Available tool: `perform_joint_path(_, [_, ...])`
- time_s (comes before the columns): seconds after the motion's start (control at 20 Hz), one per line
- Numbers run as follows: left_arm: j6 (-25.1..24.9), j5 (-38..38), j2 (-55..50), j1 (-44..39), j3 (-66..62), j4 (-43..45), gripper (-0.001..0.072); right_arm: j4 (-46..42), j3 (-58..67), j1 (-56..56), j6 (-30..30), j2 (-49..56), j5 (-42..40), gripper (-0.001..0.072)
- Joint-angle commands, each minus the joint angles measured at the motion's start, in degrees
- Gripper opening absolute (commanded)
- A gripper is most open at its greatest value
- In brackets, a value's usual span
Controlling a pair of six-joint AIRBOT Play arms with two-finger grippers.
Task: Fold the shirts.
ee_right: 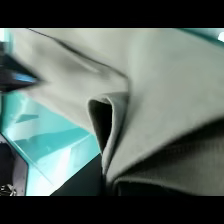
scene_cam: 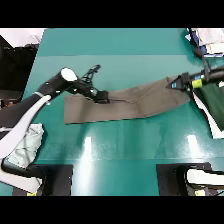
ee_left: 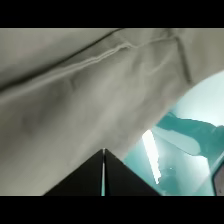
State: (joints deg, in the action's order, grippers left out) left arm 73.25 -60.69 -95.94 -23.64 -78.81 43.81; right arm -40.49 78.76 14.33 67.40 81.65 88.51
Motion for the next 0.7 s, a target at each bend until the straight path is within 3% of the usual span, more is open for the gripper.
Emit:
perform_joint_path(0.0, [1.95,0.11,-11.1,-4.31,-10.99,-0.11,0.0023,0.02,11.15,-5.88,8.83,-1.31,2.97,0.0014])
perform_joint_path(0.25, [3.15,1.81,-17.81,-5.42,-20.06,-0.96,0.0024,-0.11,23.26,-16.33,13.75,0.59,2.62,0.0013])
perform_joint_path(0.65, [3.26,-0.24,-17.94,-4.44,-20.37,-0.07,0.0024,-0.17,39.78,-27.82,16.65,12.07,2.45,0.0014])
